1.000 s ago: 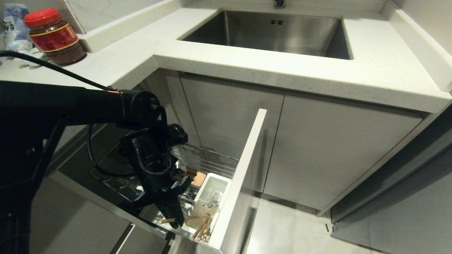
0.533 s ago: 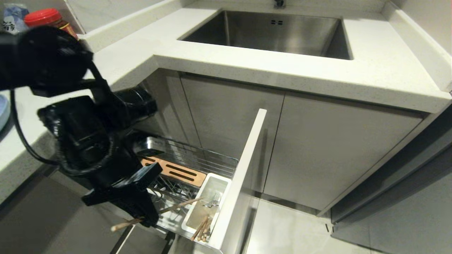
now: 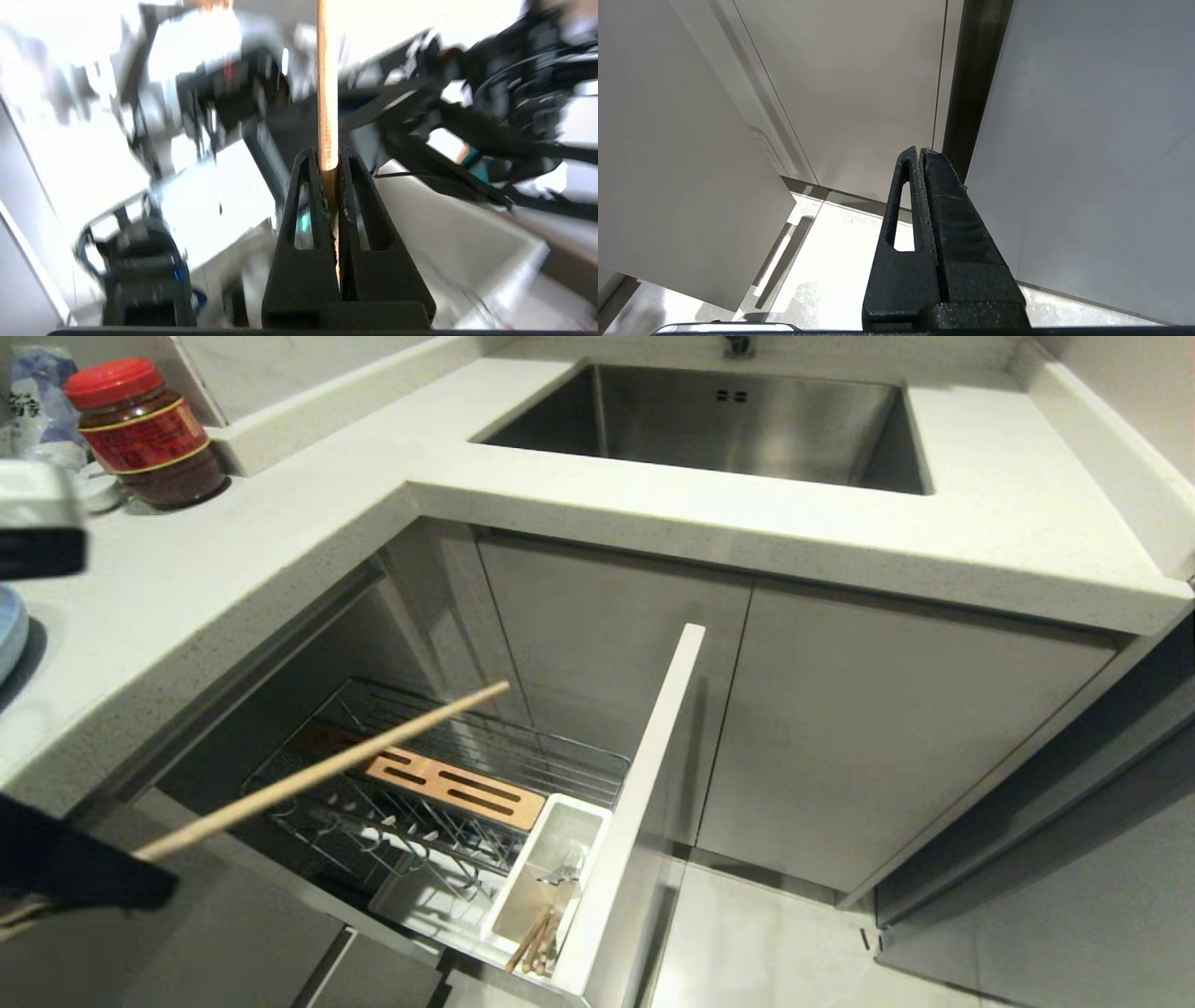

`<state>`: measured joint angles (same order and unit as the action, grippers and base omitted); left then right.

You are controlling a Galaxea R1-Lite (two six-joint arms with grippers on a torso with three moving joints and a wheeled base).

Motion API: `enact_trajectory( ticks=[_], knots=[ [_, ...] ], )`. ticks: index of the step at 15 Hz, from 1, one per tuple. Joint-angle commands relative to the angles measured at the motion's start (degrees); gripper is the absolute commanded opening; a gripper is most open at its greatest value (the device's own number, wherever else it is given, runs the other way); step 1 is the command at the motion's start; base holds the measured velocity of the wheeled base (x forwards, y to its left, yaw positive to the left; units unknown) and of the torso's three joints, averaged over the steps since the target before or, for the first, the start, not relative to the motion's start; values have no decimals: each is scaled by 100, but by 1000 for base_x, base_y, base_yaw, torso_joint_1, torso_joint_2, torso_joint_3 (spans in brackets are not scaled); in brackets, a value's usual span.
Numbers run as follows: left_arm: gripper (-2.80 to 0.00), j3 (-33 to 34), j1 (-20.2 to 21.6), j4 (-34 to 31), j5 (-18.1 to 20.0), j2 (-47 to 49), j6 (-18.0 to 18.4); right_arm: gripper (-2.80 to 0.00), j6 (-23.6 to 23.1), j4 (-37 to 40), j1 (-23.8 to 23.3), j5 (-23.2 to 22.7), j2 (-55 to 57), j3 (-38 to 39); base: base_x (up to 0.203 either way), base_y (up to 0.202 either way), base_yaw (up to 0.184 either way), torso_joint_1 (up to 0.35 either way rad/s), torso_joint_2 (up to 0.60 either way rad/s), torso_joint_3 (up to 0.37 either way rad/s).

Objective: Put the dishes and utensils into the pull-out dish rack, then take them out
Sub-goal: Take the chopsticks out of the cupboard

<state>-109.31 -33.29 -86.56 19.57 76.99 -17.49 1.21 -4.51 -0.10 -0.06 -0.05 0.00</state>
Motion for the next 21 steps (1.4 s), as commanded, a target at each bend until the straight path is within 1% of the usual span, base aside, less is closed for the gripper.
enact_trajectory(
  ticks=[1, 5, 7, 8, 9, 11, 12, 13, 14, 17, 19, 21],
  knots=[
    [-280, -78, 191, 326, -191, -1052, -10, -280, 2, -5, 1, -3, -4, 149, 0, 0, 0, 0, 0, 0],
    [-280, -83, 1769, 1354, -1019, -1431, -9, -280, 2, 1, 1, -3, -4, 149, 0, 0, 0, 0, 0, 0],
    [-280, -77, 2607, 1683, -1476, -1495, -1, -280, 2, -4, 1, -3, -4, 149, 0, 0, 0, 0, 0, 0],
    [-280, -72, 3093, 1801, -1782, -1491, 29, -280, 2, -6, 1, -3, -4, 149, 0, 0, 0, 0, 0, 0],
    [-280, -60, 3550, 1854, -2174, -1458, 125, -280, 2, -6, 1, -3, -4, 149, 0, 0, 0, 0, 0, 0],
    [-280, 45, 4249, 1640, -3139, -1313, 436, -280, 2, -6, 1, -3, -4, 149, 0, 0, 0, 0, 0, 0],
    [-280, 122, 4386, 1361, -3419, -1223, 599, -280, 2, -6, 1, -3, -4, 149, 0, 0, 0, 0, 0, 0],
    [-280, 129, 4442, 1138, -3486, -1137, 728, -280, 2, -6, 1, -3, -4, 149, 0, 0, 0, 0, 0, 0],
    [-280, 131, 4553, 1060, -3524, -1021, 770, -280, 2, -6, 1, -3, -4, 149, 0, 0, 0, 0, 0, 0],
    [-280, 156, 4939, 994, -3683, -646, 803, -280, 2, -6, 1, -3, -4, 149, 0, 0, 0, 0, 0, 0],
    [-280, 179, 4999, 992, -3799, -521, 823, -280, 2, -6, 1, -3, -4, 149, 0, 0, 0, 0, 0, 0],
    [-280, 216, 5003, 1003, -3794, -431, 903, -280, 2, -4, 1, -3, -4, 149, 0, 0, 0, 0, 0, 0]
  ],
)
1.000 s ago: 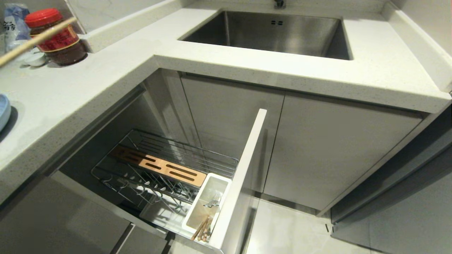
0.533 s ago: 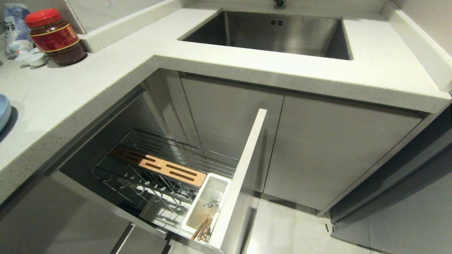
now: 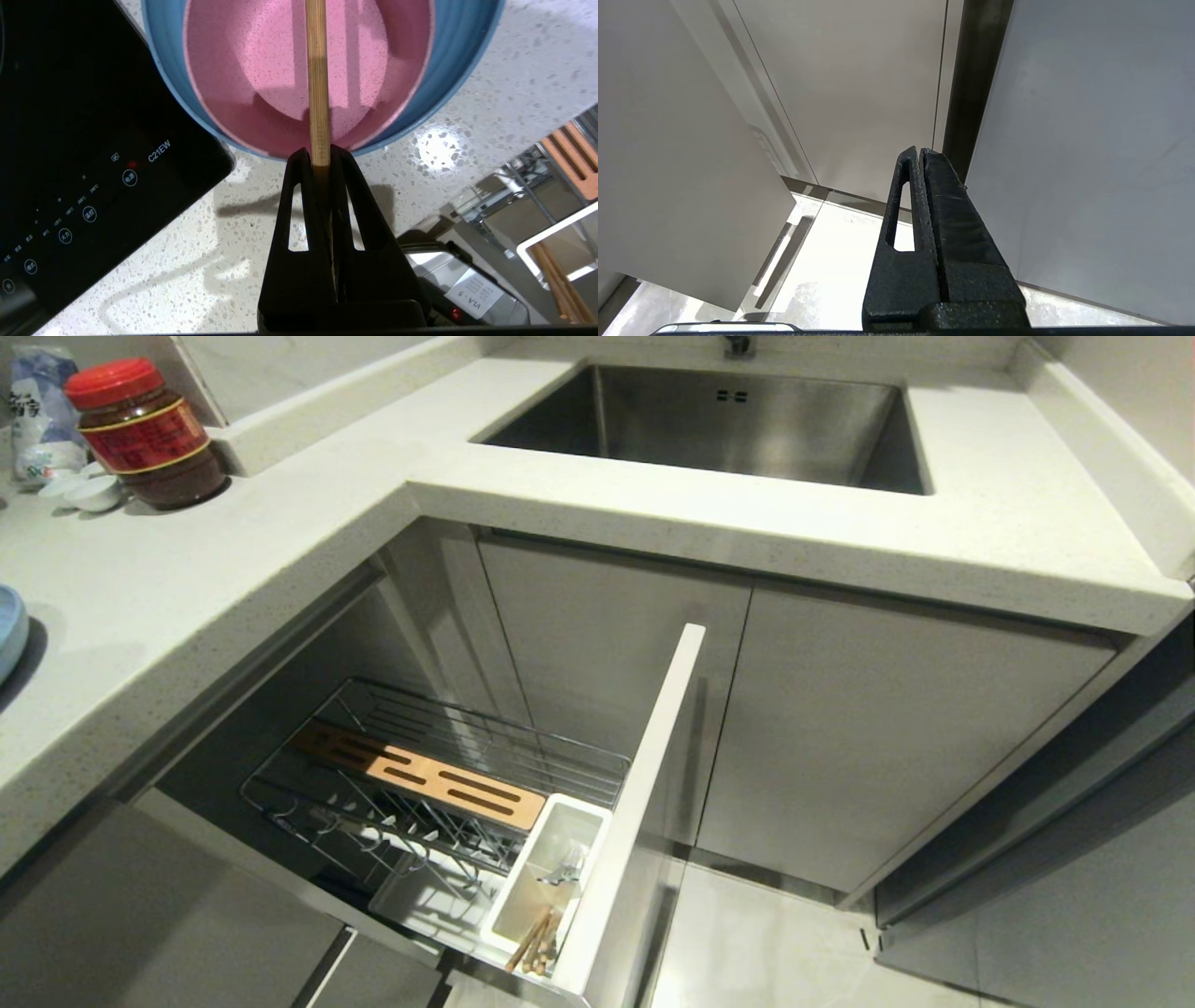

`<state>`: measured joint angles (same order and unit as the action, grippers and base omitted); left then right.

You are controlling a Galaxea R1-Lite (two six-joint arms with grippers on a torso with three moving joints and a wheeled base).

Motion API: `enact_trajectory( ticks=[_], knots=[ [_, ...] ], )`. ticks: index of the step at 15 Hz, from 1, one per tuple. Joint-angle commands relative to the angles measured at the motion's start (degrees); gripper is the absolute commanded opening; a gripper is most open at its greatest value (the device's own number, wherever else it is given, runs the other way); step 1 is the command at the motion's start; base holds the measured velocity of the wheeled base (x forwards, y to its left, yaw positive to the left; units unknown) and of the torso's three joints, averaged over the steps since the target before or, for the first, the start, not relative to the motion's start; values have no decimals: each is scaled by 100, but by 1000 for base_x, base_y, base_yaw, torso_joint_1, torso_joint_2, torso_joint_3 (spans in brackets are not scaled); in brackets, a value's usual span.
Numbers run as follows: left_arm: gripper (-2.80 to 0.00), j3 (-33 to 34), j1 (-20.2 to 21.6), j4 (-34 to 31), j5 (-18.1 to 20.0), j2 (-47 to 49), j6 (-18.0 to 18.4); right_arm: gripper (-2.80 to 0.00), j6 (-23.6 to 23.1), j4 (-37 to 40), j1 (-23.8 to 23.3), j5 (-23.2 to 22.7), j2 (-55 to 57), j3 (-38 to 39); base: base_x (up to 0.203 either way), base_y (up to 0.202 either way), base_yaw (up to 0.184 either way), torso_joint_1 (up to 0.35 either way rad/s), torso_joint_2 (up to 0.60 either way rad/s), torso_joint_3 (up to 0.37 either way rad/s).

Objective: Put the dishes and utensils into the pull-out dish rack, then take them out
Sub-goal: Take the chopsticks out of the cupboard

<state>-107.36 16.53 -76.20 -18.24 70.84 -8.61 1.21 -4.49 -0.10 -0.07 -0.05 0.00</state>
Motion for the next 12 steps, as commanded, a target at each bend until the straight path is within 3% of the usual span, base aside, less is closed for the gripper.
enact_trajectory(
  ticks=[1, 12],
  knots=[
    [-280, 31, 22, -26, -13, 230, 26, -280, 2, -5, 1, -1, -4, 149, 0, 0, 0, 0, 0, 0],
    [-280, 17, 232, 319, -13, 494, 26, -280, 2, -8, 1, -1, -4, 149, 0, 0, 0, 0, 0, 0]
  ],
)
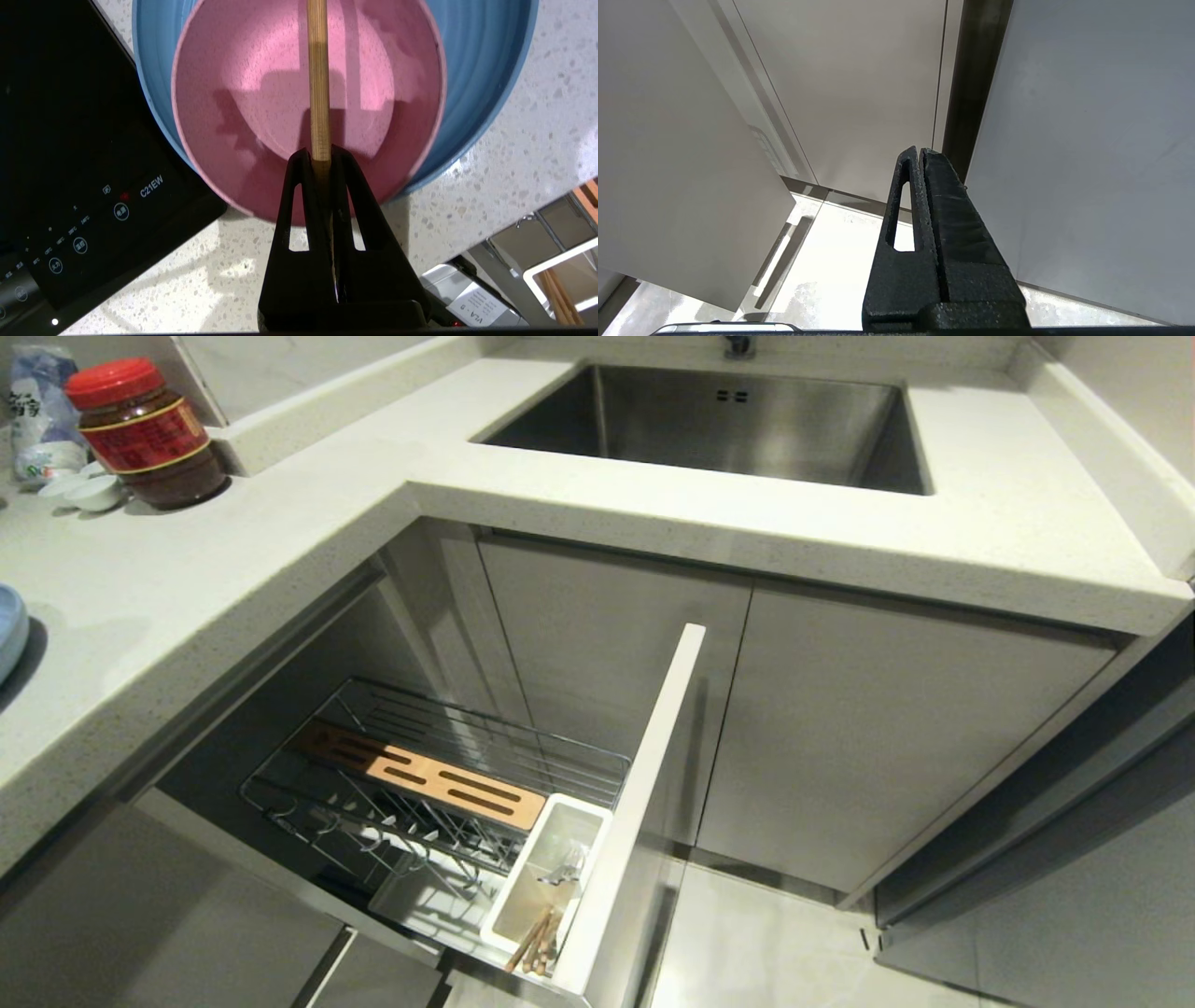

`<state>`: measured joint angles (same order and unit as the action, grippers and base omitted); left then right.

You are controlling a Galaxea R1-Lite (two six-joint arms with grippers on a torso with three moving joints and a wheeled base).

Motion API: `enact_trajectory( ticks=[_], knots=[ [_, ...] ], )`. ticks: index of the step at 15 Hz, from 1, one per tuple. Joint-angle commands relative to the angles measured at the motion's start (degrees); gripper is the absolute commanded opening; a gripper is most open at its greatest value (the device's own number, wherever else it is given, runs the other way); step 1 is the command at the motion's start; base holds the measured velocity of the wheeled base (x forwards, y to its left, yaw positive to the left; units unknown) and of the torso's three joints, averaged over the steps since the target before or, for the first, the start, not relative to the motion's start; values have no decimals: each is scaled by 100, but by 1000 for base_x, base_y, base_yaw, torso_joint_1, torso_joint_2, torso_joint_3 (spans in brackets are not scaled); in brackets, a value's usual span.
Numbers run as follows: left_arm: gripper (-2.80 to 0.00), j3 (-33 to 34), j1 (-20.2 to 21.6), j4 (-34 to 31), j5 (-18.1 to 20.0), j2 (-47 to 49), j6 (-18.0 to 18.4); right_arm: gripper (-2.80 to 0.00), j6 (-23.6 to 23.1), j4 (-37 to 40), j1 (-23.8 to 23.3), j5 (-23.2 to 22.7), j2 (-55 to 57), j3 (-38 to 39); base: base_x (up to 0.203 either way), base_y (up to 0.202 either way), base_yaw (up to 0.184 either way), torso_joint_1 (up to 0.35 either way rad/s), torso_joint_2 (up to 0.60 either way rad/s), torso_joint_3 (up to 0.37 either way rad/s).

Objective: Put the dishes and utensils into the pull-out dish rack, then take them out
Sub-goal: Take the chopsticks out of the cupboard

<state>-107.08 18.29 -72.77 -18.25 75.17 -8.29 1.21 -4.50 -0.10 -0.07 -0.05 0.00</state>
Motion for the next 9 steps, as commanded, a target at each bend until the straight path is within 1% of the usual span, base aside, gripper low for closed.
enact_trajectory(
  ticks=[1, 5, 7, 9],
  knots=[
    [-280, -7, 78, -10, -12, 76, -6, -280, 2, -7, 1, -1, -4, 149, 0, 0, 0, 0, 0, 0],
    [-280, 0, 99, 8, -15, 172, -6, -280, 2, -7, 1, -1, -4, 149, 0, 0, 0, 0, 0, 0],
    [-280, -26, 287, 85, -29, 208, 7, -280, 2, -7, 1, -1, -4, 149, 0, 0, 0, 0, 0, 0],
    [-280, -14, 324, 175, -30, 244, 17, -280, 2, 1, 1, -1, -4, 149, 0, 0, 0, 0, 0, 0]
  ],
)
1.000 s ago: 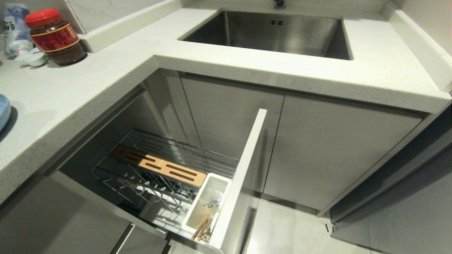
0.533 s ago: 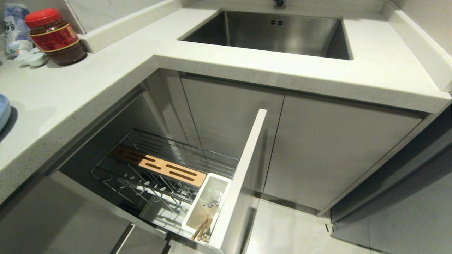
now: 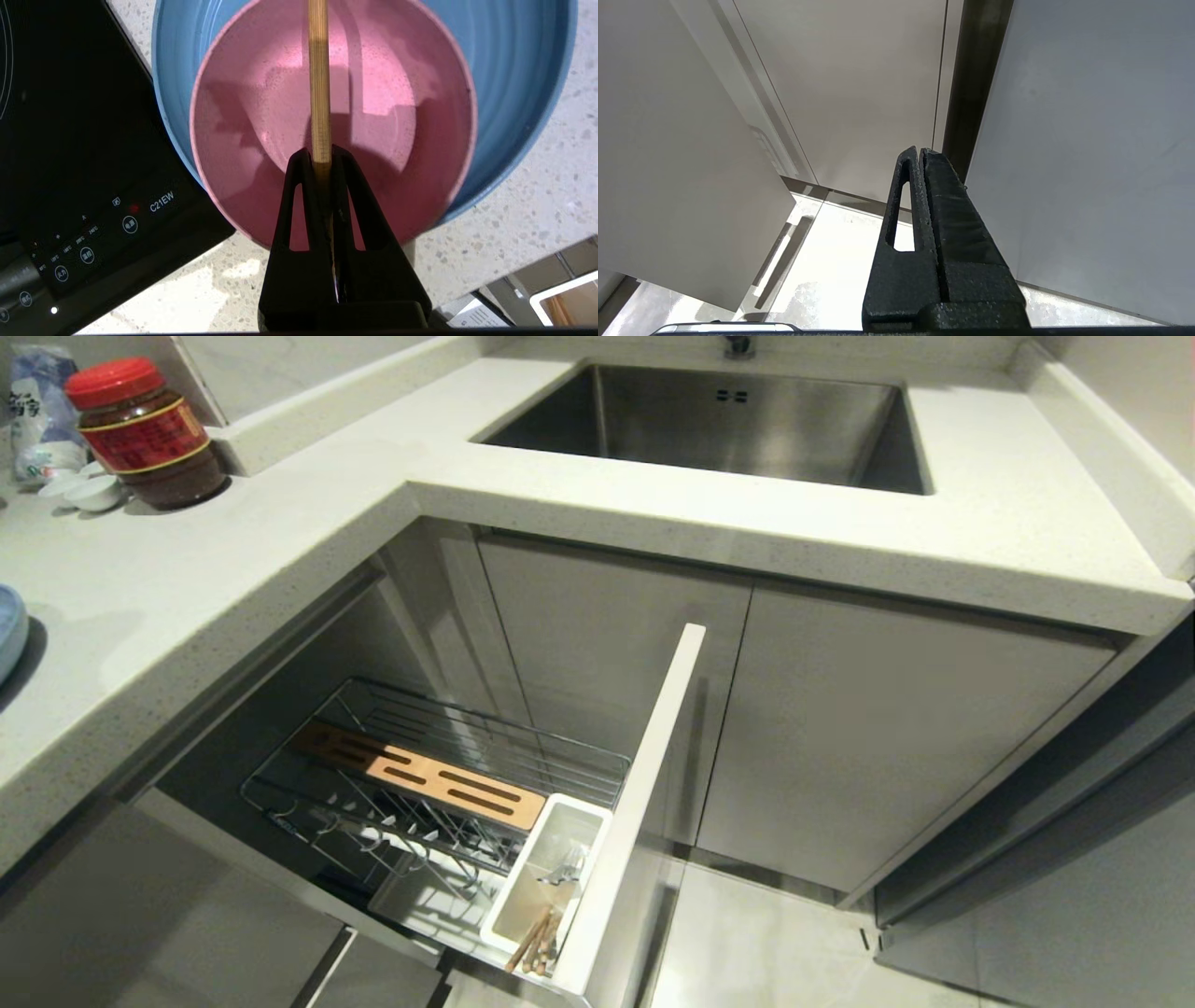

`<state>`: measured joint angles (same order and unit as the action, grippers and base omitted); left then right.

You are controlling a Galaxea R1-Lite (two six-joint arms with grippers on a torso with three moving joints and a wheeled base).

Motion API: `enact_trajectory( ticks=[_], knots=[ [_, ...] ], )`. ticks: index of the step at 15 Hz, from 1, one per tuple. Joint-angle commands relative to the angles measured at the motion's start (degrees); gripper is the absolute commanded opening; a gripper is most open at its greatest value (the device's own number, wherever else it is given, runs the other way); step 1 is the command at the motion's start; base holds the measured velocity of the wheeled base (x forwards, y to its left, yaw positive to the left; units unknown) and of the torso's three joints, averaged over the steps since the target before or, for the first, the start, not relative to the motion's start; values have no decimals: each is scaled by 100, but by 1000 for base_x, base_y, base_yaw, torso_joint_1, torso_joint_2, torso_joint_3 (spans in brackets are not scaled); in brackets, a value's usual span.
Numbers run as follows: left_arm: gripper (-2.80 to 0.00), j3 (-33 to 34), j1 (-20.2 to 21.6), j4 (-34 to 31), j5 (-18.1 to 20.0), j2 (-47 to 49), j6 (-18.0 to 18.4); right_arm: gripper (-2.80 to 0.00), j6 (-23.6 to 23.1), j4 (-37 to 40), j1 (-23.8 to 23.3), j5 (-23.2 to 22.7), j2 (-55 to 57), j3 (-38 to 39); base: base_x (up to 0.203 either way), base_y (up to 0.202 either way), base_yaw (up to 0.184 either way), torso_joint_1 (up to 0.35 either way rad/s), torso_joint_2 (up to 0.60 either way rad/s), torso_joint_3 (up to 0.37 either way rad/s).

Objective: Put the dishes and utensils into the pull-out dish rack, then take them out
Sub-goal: Take the chopsticks out of the cupboard

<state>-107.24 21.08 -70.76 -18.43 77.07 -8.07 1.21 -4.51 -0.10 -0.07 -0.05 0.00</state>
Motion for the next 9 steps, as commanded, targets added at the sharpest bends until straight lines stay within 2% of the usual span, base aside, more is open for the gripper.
enact_trajectory(
  ticks=[1, 9],
  knots=[
    [-280, 10, 46, -26, -11, 54, -9, -280, 2, -1, 1, -1, -4, 149, 0, 0, 0, 0, 0, 0],
    [-280, 140, 46, -27, -11, 28, 157, -280, 2, -6, 1, -1, -4, 149, 0, 0, 0, 0, 0, 0]
  ],
)
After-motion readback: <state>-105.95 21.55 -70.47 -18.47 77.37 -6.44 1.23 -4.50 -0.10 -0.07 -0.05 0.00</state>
